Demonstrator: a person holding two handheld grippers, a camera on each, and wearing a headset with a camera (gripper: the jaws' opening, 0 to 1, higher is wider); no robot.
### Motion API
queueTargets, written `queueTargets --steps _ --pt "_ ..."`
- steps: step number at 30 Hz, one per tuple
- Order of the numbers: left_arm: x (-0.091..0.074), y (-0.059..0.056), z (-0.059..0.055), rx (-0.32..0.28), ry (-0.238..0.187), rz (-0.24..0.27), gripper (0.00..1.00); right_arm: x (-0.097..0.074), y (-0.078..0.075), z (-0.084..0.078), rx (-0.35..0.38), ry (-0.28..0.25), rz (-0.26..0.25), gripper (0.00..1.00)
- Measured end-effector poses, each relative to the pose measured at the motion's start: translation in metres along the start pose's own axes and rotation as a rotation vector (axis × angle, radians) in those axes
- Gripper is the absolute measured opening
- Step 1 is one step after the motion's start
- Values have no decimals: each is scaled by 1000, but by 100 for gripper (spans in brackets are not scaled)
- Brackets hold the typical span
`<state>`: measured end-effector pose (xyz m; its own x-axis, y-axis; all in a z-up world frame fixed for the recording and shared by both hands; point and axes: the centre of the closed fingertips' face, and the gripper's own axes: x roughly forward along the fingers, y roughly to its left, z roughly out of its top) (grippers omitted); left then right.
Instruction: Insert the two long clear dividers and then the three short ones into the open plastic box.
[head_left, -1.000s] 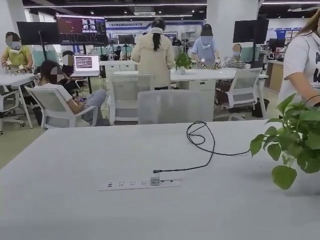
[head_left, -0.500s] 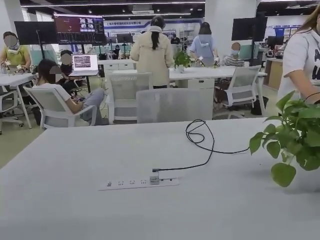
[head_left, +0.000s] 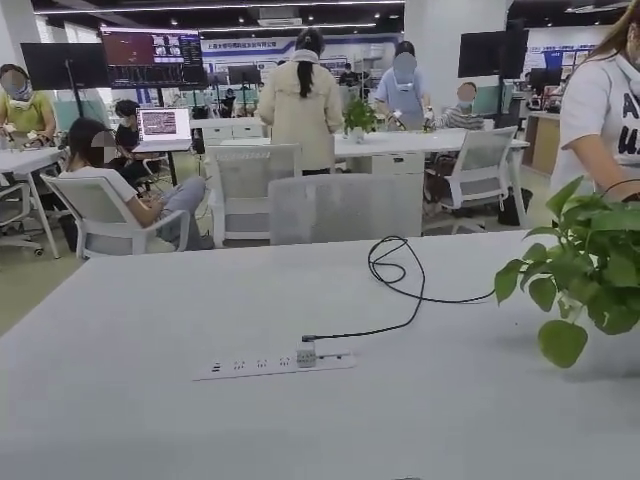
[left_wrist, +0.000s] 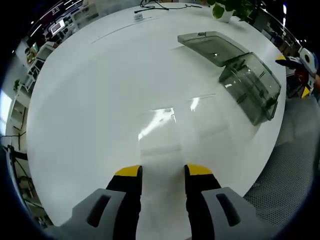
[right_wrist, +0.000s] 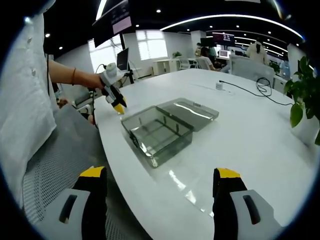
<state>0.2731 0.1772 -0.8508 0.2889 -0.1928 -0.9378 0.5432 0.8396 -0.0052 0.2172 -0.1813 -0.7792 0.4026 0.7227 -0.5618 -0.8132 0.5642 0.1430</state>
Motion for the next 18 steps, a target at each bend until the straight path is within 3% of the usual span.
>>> queueTargets --steps 11,15,18 --pt "0 0 -1 11 -1 -7 32 0 1 -1 -1 5 -1 87" --pt "-3 -1 1 -12 -35 -17 31 -1 1 -1 -1 7 -1 87" --pt "-3 -3 0 -9 -37 -21 31 0 2 -2 -5 11 1 87"
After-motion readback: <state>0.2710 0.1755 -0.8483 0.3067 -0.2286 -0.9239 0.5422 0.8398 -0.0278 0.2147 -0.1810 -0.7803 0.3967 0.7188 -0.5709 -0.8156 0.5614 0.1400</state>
